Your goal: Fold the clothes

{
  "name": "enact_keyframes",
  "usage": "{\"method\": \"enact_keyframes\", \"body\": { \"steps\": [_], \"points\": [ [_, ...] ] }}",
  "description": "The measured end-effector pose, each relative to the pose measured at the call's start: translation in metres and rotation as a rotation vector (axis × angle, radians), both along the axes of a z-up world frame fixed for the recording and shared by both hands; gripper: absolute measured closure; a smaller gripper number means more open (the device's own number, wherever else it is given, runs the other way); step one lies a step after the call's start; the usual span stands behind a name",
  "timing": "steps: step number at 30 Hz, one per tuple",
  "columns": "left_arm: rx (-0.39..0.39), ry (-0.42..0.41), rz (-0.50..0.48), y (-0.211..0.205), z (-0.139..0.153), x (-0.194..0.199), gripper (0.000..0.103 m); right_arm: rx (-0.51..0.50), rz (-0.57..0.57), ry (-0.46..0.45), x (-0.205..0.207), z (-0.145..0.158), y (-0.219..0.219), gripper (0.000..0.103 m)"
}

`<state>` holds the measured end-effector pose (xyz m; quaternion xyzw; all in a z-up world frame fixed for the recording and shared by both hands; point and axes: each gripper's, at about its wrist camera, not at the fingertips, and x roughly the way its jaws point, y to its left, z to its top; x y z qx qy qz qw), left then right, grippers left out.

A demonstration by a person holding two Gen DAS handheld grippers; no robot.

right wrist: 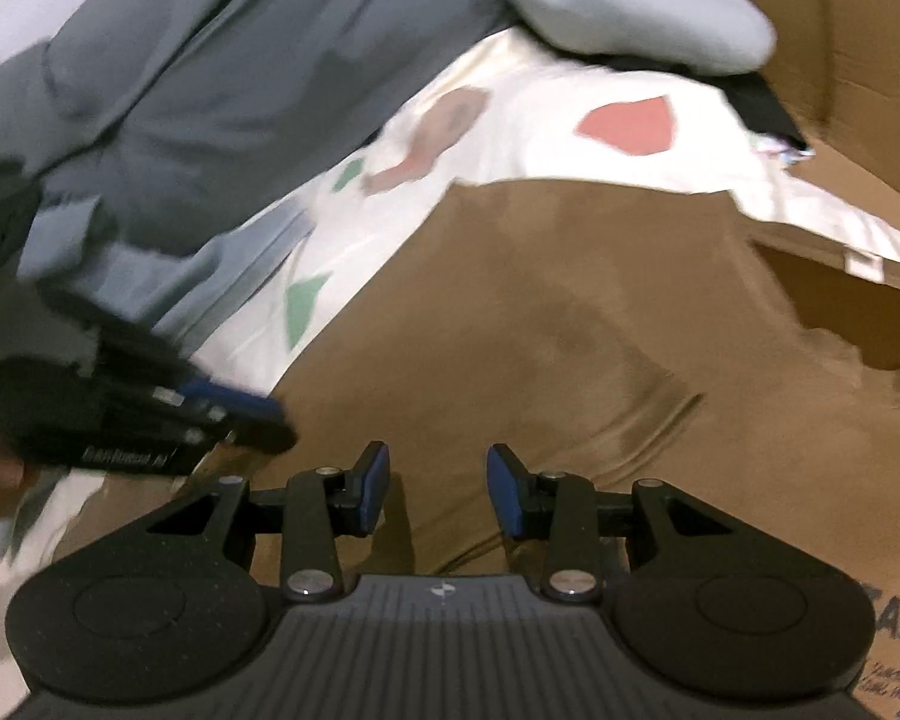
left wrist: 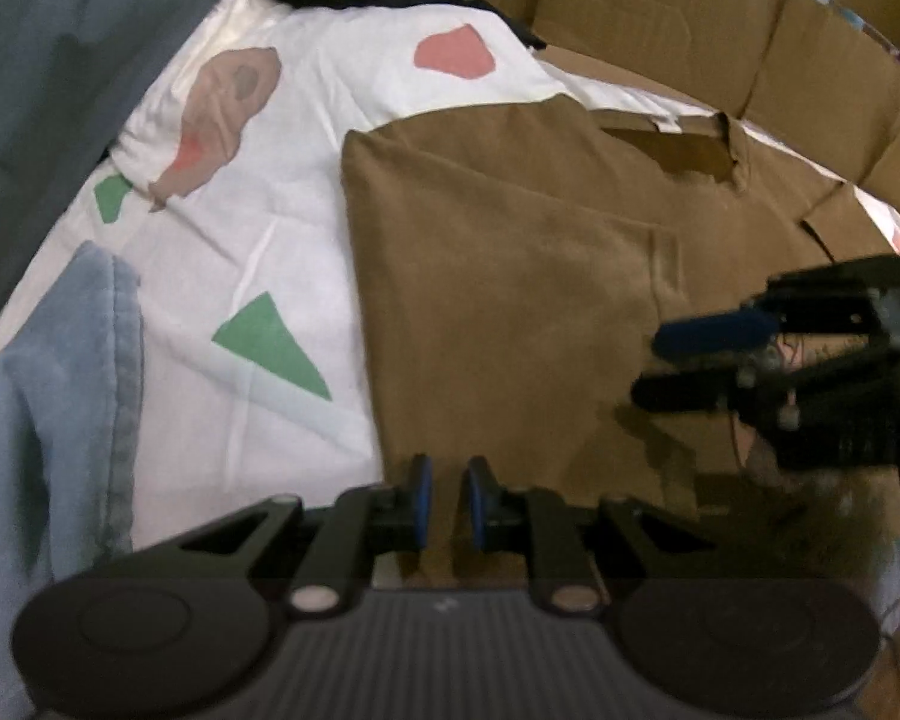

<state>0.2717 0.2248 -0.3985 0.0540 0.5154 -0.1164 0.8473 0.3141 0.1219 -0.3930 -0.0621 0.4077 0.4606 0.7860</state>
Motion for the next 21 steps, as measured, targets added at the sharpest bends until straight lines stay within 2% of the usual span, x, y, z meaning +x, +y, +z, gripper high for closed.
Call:
{"method": "enact_keyframes", "body": {
  "steps": [9, 11, 15, 18, 21],
  "points": [
    [0.06, 0.02, 0.0, 0.009, 0.0, -0.015, 0.087, -0.107, 0.08, -0.069, -0.02, -0.01, 0.008, 0.06],
    [0.057, 0.028, 0.013, 0.016, 0.001, -0.021, 0.082, -0.12, 0.084, -0.075, -0.022, -0.007, 0.009, 0.06],
    [0.015, 0.006, 0.051, 0.028, 0.015, -0.032, 0.08, -0.107, 0.097, -0.071, -0.027, -0.001, 0.007, 0.06],
    [-0.026, -0.012, 0.052, 0.031, 0.022, -0.04, 0.068, -0.107, 0.103, -0.076, -0.03, 0.0, 0.006, 0.06],
    [-0.005, -0.007, 0.047, 0.027, 0.017, -0.043, 0.068, -0.11, 0.104, -0.054, -0.031, -0.001, 0.006, 0.06]
  ]
}}
